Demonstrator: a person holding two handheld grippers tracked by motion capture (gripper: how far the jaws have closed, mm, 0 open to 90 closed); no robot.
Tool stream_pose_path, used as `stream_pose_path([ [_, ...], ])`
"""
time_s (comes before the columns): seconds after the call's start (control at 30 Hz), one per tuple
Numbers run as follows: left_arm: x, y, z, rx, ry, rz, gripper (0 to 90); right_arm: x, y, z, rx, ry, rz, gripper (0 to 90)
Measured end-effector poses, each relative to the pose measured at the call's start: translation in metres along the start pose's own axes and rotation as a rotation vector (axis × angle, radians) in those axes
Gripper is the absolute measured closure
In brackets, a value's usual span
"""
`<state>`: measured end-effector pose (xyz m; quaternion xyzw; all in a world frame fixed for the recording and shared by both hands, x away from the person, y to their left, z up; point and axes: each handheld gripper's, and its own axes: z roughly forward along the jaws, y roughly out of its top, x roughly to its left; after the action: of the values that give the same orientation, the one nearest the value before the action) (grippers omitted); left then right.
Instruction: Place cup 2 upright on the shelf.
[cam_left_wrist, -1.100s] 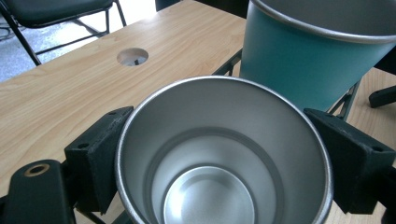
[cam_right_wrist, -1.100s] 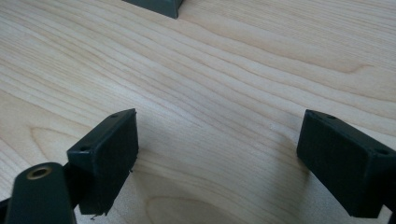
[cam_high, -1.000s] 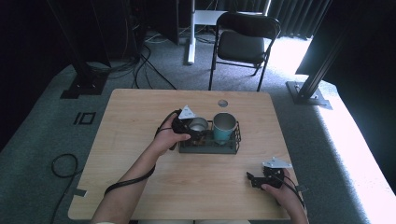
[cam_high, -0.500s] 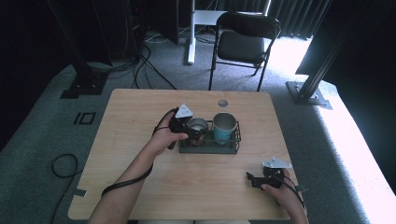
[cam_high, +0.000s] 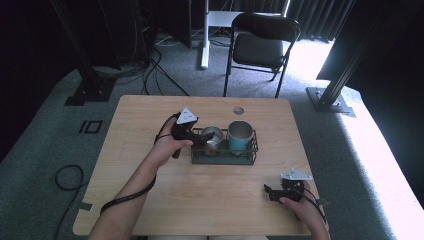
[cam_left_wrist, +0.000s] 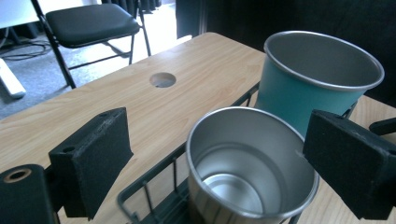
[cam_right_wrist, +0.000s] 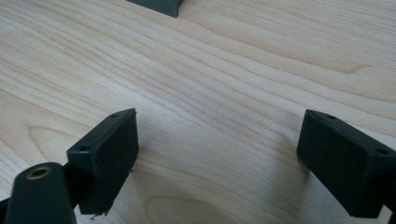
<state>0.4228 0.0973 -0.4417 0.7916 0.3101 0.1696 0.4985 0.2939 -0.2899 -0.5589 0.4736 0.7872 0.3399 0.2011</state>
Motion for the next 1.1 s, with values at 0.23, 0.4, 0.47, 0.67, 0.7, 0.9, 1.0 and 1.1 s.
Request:
stream_pose_path([
  [0.23,0.009,-0.005,-0.012,-0.007,0.05,-0.03,8.4,0.0,0.0,0.0,0.0,0.0,0.0,12.2],
  [0.4,0.015,-0.01,-0.02,-0.009,0.073,-0.049,8.4,0.0,0.0,0.0,0.0,0.0,0.0,12.2],
  [0.47,0.017,-0.012,-0.024,-0.004,0.077,-0.05,8.4,0.0,0.0,0.0,0.0,0.0,0.0,12.2],
  [0.67,0.024,-0.019,-0.032,-0.003,0.108,-0.064,8.4,0.0,0.0,0.0,0.0,0.0,0.0,12.2],
  [0.7,0.026,-0.02,-0.033,-0.002,0.112,-0.068,8.4,0.0,0.0,0.0,0.0,0.0,0.0,12.2],
  [0.9,0.032,-0.029,-0.04,0.016,0.138,-0.09,8.4,0.0,0.0,0.0,0.001,-0.001,0.0,12.2],
  [1.0,0.035,-0.035,-0.042,0.021,0.153,-0.097,7.7,0.0,0.0,0.0,0.0,-0.001,0.0,12.2],
  [1.1,0.038,-0.04,-0.045,0.027,0.159,-0.104,4.7,0.0,0.0,0.0,0.001,-0.001,0.0,12.2],
])
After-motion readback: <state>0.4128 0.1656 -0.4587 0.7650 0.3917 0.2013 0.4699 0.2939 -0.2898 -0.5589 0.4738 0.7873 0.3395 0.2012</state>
